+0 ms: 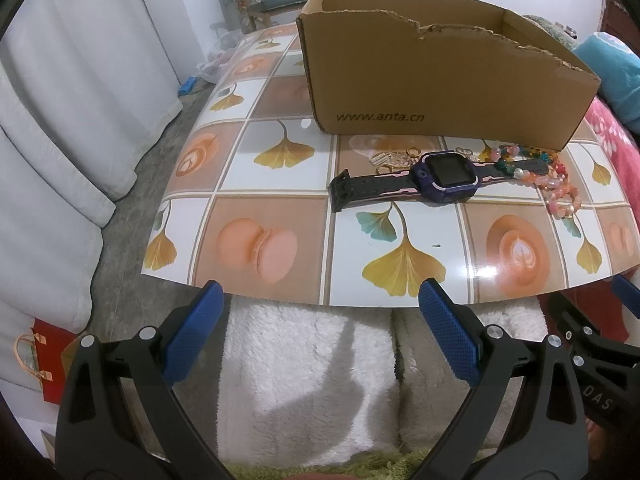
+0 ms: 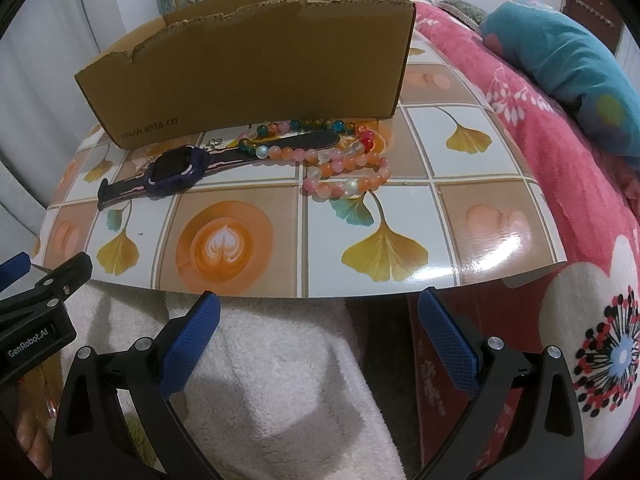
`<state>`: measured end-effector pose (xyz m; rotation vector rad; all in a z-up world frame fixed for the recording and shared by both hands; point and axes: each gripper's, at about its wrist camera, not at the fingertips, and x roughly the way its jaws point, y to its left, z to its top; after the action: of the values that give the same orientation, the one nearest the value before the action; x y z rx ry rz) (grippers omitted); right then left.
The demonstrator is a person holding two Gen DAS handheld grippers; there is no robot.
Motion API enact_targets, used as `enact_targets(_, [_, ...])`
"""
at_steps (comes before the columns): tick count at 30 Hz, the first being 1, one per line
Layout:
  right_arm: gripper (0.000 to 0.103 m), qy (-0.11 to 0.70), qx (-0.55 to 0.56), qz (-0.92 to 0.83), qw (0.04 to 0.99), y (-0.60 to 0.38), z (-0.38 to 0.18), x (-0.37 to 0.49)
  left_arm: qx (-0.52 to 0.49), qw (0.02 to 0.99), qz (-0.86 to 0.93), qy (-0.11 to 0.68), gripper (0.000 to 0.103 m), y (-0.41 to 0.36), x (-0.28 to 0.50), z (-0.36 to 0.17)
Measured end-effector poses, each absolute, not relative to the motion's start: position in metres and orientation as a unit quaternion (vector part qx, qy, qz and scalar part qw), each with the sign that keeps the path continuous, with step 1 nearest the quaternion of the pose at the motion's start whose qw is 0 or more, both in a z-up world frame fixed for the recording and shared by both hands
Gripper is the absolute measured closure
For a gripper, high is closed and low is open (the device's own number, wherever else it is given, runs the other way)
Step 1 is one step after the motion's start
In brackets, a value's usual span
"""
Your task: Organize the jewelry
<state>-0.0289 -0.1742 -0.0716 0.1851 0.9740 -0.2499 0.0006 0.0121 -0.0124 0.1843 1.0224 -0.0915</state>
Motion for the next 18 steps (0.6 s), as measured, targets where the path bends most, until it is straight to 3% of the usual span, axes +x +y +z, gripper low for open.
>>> enact_targets(18, [0.007, 0.443, 0.101, -0.134, 0.881, -0.204, -0.07, -0.025, 0.096, 0.862, -0.066, 0.494, 0.008, 0.022, 0.012, -0.027])
